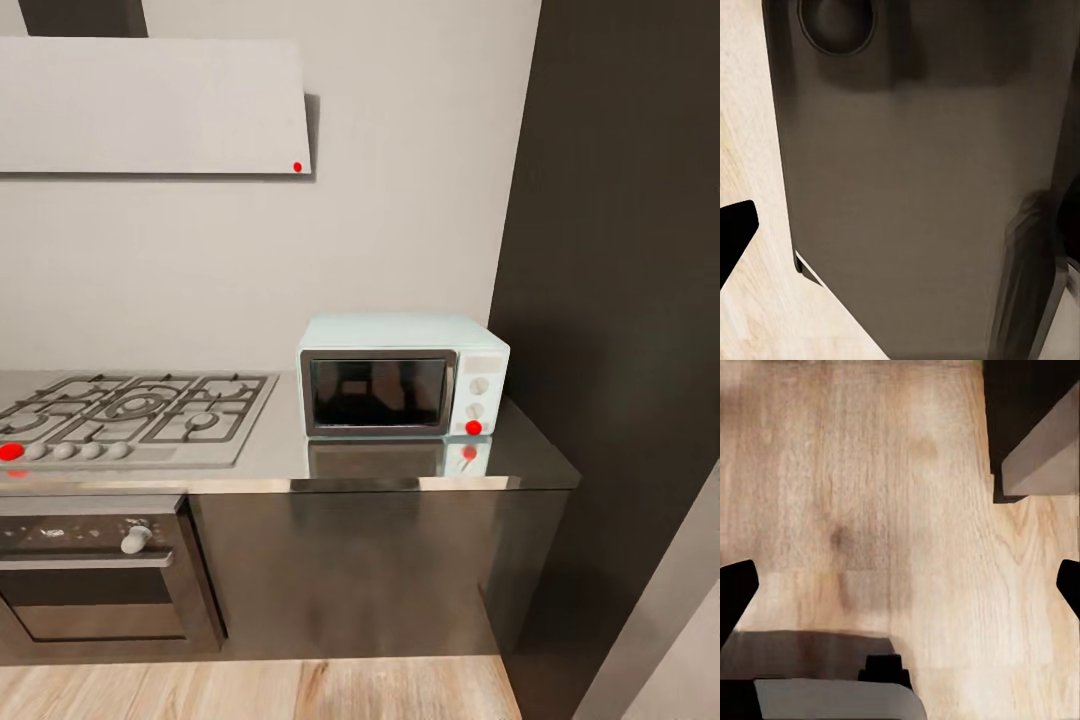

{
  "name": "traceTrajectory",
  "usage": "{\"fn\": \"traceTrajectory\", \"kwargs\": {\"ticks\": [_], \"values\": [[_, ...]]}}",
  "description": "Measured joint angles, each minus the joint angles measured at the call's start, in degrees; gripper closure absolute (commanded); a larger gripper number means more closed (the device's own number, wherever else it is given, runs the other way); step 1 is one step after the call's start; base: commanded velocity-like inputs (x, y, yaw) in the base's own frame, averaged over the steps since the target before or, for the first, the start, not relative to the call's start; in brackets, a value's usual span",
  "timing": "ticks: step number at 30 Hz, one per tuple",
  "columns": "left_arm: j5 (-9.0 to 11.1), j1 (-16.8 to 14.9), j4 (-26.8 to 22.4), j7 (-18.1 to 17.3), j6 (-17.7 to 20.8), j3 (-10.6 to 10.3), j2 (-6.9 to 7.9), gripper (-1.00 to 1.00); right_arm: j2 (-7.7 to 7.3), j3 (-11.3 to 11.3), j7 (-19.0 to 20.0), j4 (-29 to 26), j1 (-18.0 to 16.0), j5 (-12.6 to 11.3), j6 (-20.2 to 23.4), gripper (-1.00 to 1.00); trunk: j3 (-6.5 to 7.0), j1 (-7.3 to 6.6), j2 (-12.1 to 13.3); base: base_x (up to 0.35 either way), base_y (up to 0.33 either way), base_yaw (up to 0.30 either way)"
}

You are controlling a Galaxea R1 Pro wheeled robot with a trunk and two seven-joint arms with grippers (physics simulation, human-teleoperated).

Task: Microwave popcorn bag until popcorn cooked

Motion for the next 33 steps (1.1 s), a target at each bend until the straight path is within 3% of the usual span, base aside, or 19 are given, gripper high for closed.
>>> {"fn": "traceTrajectory", "kwargs": {"ticks": [4,12,13,22,33], "values": [[0.0,0.0,0.0,0.0,0.0,0.0,-0.03,-1.00,0.00,0.3,0.0,-12.2,0.0,0.0,0.0,-1.00,0.00,0.00,0.0,0.000,0.000,0.000],[0.0,0.0,0.0,0.0,0.1,0.0,-0.14,-1.00,0.01,0.5,0.0,-31.0,0.0,0.0,-0.3,-1.00,0.17,-0.21,0.4,0.000,0.000,0.000],[0.0,0.0,0.0,0.0,0.1,0.0,-0.17,-1.00,0.10,0.5,0.0,-36.7,0.0,-0.1,-0.5,-1.00,0.36,-0.43,0.8,0.000,0.000,0.000],[0.0,0.0,0.0,0.0,0.1,0.0,-0.22,-1.00,0.12,0.9,-0.3,-53.5,0.0,0.0,-0.3,-1.00,1.97,-2.41,4.4,0.000,0.000,0.000],[0.0,0.0,-0.1,0.0,0.1,0.0,-0.23,-1.00,0.18,0.9,-4.4,-60.3,-0.6,0.0,-0.2,-1.00,3.94,-4.83,8.8,0.000,0.000,0.000]]}}
